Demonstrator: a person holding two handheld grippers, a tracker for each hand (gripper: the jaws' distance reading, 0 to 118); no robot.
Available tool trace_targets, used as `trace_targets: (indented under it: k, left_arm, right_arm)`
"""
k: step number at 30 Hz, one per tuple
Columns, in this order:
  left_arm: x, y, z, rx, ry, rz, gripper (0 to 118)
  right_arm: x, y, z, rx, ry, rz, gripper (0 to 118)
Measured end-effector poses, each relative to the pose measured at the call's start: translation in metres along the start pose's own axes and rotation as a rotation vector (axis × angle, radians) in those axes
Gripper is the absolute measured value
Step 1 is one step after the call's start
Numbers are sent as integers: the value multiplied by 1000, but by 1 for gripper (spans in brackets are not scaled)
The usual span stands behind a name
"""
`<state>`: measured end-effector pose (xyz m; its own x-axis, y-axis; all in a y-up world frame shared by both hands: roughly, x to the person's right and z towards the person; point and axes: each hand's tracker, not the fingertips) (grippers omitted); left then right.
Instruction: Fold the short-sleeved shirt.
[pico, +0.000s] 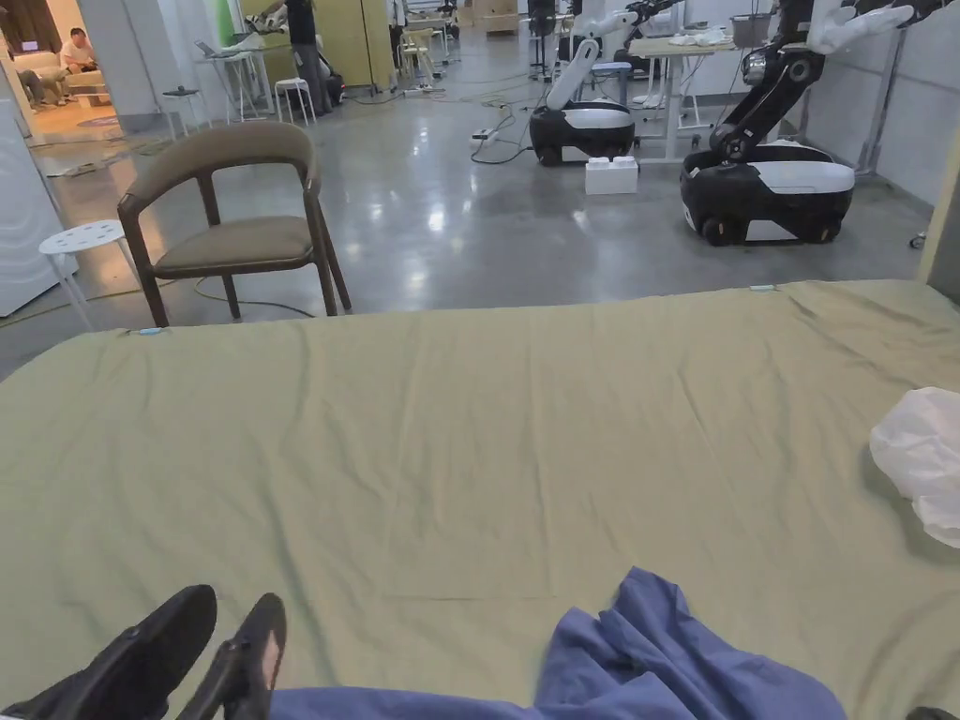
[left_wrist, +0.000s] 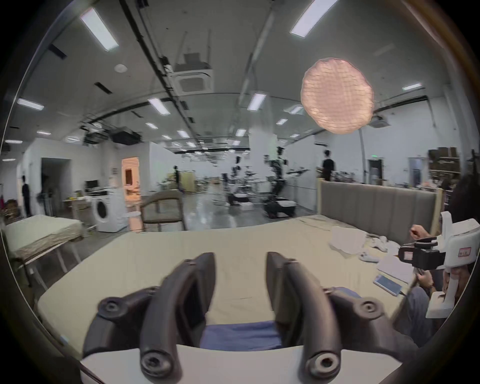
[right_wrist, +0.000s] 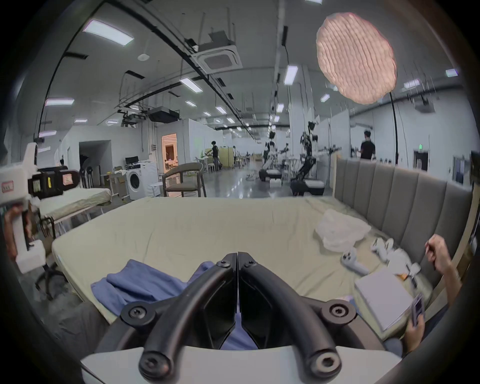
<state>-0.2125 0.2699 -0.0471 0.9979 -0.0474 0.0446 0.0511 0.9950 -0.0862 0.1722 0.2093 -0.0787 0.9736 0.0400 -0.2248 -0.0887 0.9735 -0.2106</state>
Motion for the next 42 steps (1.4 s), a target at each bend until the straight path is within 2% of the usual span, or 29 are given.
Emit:
trace_targets:
  k: [1,2,5,13,19,21,23,25,26,27,29,30,33,36,38,40,42]
  left_arm:
    - [-3,-2,8,2,15,5,17]
    - [-4,-4,12,7,24,14,9]
    - [-10,-8,24,-18,22,39,1]
    - [-13,-19,30,-62,50,31,0]
    - [-17,-23,24,-84,56,21,0]
    - [-23,-27,16,-142,6,48,0]
    - [-32,-33,7,-143,17,73,0]
    - [-46,-41,-13,-224,-18,142,0]
    - [-55,-49,-27,-254,-33,186,3]
    - [-61,-59,-41,-288,-28,213,12]
    - [-71,-85,-79,-367,-39,216,58]
    - [-76,-98,-98,-416,-52,219,72]
    - [-89,-138,-160,-520,-23,257,75]
    - [-96,-175,-214,-640,21,216,75]
    - [-105,-199,-241,-706,38,303,75]
    - [-110,-216,-257,-739,71,355,72]
    - [-105,-223,-265,-751,86,301,67]
  right_arm:
    - [-3,1,2,3,-3,7,0]
    - [-5,2,3,3,-1,1,0]
    - [-5,4,5,8,10,-22,0]
    - [-2,1,1,-5,-5,-65,0]
    - [-2,1,-4,-31,18,-93,0]
    - [-1,0,-4,-35,24,-92,0]
    - [-2,-1,-5,-42,26,-90,0]
    - [-1,-6,-5,-54,32,-92,0]
    - [-1,-9,-6,-64,36,-94,0]
    - [-2,-12,-8,-76,35,-96,0]
    - [-3,-16,-11,-103,30,-95,0]
    - [-3,-18,-12,-111,21,-93,0]
    - [1,-22,-13,-137,12,-87,0]
    - [8,-29,-12,-164,-3,-98,0]
    - [13,-35,-10,-189,-25,-107,0]
    - [18,-40,-9,-213,-42,-109,0]
    - [23,-44,-8,-237,-62,-107,0]
